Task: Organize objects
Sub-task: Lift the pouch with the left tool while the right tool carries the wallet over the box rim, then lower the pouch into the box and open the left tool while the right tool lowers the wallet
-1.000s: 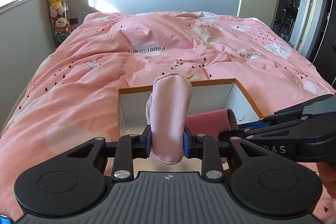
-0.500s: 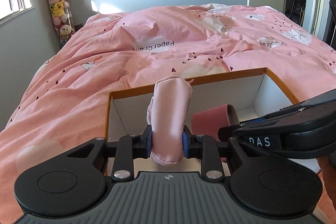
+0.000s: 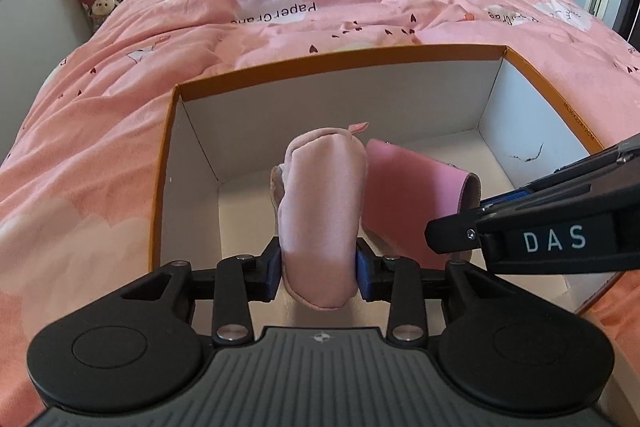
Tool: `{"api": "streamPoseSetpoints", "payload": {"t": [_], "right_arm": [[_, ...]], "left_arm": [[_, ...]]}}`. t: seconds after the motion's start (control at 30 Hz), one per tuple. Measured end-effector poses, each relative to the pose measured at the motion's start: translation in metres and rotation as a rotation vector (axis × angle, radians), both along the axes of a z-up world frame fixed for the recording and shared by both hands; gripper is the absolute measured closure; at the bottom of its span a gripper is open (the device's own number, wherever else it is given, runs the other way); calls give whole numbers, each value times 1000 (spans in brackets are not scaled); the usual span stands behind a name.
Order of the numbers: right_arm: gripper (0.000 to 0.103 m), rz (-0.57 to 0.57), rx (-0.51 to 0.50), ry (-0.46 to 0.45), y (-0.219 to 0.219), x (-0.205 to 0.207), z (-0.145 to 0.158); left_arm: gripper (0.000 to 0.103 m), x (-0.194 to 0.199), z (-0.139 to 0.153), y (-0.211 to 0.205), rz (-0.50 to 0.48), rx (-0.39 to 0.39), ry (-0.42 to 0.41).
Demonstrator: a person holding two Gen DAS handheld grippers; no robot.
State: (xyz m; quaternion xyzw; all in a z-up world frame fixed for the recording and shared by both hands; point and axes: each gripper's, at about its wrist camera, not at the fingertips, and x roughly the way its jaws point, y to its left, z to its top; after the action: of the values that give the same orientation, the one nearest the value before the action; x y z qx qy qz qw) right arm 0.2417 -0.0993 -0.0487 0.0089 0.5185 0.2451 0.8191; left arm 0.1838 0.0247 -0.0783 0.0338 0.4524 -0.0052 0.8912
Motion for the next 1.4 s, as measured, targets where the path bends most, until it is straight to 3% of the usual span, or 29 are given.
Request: {"api": "streamPoseSetpoints", "payload": {"t": [0.3,0.53,0.87,1.1,1.4], "right_arm": [[74,36,-22,78,8,5,-14],[73,69,-52,91,16,12,-18],[73,104,-57,123,19,27,-18],[72,108,-55,136,23,37,-21],[72,105,-27,181,23,49,-23]], "left_arm": [[49,3,-6,6,-8,-50,74],[47,3,-1,10,-68,-62,48],[47,11,8,20,-144,-123,82],[41,22,11,27,-176,-204,175],[40,42,15,42,-127,-335,303]]}}
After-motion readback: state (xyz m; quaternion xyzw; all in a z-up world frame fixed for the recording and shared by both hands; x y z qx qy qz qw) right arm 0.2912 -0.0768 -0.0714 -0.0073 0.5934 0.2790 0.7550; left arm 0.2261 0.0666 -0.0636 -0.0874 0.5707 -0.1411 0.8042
